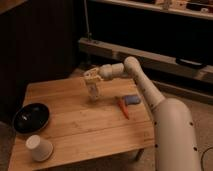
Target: Stand the bottle upright
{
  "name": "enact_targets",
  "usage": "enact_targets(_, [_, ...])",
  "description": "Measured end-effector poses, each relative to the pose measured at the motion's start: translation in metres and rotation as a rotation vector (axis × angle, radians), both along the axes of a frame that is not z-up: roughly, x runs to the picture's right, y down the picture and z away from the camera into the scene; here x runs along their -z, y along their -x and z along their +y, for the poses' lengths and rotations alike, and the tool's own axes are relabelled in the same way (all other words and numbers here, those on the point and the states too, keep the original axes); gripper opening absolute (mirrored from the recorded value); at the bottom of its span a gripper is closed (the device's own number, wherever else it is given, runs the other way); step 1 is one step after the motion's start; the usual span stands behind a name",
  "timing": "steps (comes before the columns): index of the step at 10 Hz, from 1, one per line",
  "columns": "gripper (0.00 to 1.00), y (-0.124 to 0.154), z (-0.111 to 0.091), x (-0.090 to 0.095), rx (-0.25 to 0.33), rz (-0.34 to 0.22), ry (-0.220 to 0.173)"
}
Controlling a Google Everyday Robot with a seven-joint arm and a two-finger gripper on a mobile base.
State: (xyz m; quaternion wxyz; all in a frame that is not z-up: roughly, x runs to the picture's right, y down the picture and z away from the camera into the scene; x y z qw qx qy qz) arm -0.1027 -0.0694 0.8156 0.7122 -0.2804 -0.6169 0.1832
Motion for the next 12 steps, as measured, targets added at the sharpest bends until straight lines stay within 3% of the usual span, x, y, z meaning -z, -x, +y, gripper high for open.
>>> enact_targets(2, [0.8,-0.003,0.002,-0.004,-0.001,0.006,0.018])
enact_targets(5, [0.8,-0.005,0.001,-0.003,0.007,0.016,0.02])
enact_targets(11, [0.8,-0.023,-0.009,0.016,0.061,0.123,-0.05])
enact_targets(12, [0.8,-0.026,-0.008,0.014,0.062,0.127,-0.048])
